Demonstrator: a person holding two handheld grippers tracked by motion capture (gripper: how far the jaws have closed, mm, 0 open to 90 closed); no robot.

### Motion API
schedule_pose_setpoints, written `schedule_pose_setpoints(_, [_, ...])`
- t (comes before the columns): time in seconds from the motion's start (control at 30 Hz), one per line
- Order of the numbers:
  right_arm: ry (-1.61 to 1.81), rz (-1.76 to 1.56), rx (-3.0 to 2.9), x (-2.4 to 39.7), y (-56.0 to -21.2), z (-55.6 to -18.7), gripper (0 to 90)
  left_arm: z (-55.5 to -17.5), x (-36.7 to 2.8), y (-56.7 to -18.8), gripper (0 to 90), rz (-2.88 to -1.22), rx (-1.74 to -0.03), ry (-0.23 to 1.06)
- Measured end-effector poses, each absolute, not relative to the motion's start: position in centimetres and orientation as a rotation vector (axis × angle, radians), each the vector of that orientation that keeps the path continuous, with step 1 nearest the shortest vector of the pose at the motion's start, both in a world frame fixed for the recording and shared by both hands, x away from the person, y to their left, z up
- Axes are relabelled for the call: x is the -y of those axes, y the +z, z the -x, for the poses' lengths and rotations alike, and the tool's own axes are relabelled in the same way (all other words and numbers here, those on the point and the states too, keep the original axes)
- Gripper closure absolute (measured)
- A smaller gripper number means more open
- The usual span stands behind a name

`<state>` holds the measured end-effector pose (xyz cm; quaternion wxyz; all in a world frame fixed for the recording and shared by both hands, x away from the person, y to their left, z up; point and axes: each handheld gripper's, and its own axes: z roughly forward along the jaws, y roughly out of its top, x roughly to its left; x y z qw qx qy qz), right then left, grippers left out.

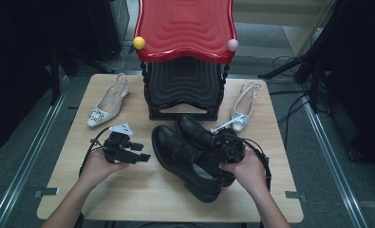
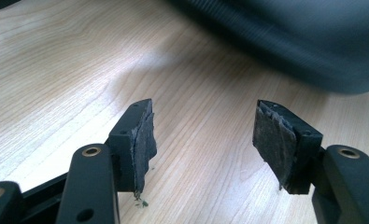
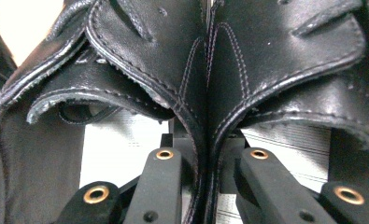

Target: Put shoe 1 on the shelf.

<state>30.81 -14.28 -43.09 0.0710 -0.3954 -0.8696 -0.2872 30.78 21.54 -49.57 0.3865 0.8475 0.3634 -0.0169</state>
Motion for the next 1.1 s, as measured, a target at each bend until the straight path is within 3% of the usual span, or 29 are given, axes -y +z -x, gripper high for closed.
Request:
schedule_pose_setpoints(0.5, [-1.147,1.283,2.478,15.3,-37.0,-33.3,83.0,-30.7,-21.4,-49.9,38.5,-2.192,-0.901,-0.027])
schedule_pose_setpoints(1.1, [-1.405,1.645,2.355,12.1,-34.8,-39.6,82.9,-31.0,-21.2,-50.2,38.5,-2.201,-0.895,-0.055])
